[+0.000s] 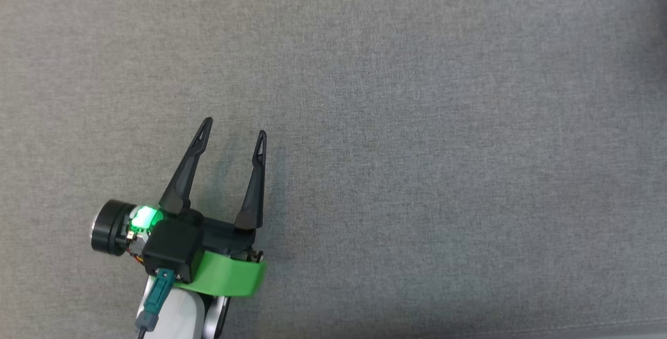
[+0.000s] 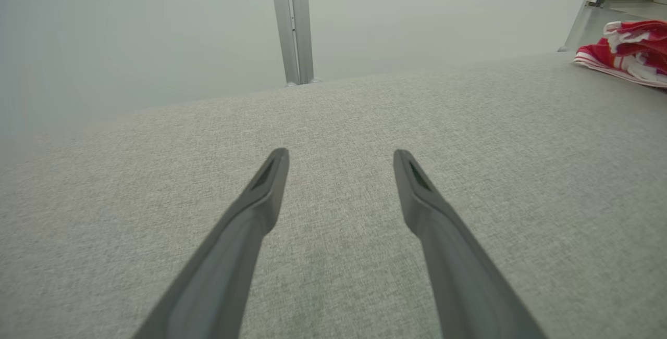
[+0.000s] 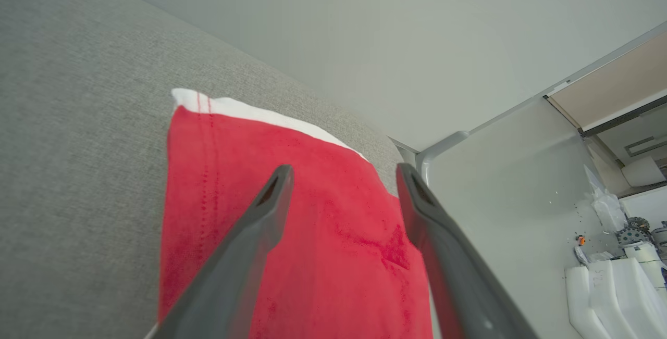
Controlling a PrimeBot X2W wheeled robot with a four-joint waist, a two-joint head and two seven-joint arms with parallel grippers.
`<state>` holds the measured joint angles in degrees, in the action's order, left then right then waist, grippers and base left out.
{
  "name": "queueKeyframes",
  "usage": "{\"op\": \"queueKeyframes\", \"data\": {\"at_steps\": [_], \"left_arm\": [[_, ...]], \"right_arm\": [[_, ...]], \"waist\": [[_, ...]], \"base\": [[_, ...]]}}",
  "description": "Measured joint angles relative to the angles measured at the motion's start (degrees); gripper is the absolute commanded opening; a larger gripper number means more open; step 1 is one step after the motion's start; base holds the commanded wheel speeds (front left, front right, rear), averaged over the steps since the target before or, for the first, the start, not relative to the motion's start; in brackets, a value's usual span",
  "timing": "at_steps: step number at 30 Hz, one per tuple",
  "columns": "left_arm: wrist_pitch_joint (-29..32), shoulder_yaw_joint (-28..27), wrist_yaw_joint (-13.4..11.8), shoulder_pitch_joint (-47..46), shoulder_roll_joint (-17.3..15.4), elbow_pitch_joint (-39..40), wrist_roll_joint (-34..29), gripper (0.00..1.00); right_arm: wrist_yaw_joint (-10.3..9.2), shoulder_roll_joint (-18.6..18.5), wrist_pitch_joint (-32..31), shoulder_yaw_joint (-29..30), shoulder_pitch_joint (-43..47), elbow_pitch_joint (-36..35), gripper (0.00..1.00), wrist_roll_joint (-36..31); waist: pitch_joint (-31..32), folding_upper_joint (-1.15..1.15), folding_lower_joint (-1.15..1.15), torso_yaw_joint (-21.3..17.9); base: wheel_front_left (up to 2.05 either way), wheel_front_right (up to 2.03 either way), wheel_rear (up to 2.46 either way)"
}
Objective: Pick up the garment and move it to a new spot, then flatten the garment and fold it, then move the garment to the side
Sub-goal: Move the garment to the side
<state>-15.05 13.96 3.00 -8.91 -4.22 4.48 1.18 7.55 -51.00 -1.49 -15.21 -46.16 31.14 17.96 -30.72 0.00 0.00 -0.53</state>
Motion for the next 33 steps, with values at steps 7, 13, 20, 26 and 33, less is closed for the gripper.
{"op": "queueKeyframes", "data": {"at_steps": [7,13,20,26,33], "left_arm": [[0.0,-0.8,-1.6,3.7,0.8,-1.6,1.7,1.00],[0.0,-2.1,-3.6,7.8,1.2,-4.5,3.7,1.00],[0.0,-4.0,-5.3,11.4,1.3,-9.5,6.3,1.00],[0.0,-5.5,-5.8,12.9,1.3,-10.5,9.6,1.00],[0.0,-6.6,-5.6,14.2,1.3,-9.4,11.5,1.00]], "right_arm": [[0.00,11.2,4.9,-1.4,5.2,2.2,1.00,2.4],[-0.01,20.7,11.6,-3.9,11.0,9.1,1.00,4.3],[-0.01,29.2,15.8,-8.9,15.0,14.2,1.00,6.3],[-0.01,34.8,16.4,-7.7,18.1,11.5,1.00,7.6],[-0.01,38.9,16.5,-2.4,25.6,0.7,1.00,3.0]], "waist": [[5.6,0.00,0.00,0.7],[11.5,0.00,0.00,1.4],[18.6,0.00,0.00,1.9],[23.7,0.00,0.00,1.6],[27.7,0.00,0.00,1.1]], "base": [[0.00,0.00,0.00],[0.00,0.00,0.00],[0.00,0.00,0.00],[0.00,0.00,0.00],[0.00,0.00,0.00]]}}
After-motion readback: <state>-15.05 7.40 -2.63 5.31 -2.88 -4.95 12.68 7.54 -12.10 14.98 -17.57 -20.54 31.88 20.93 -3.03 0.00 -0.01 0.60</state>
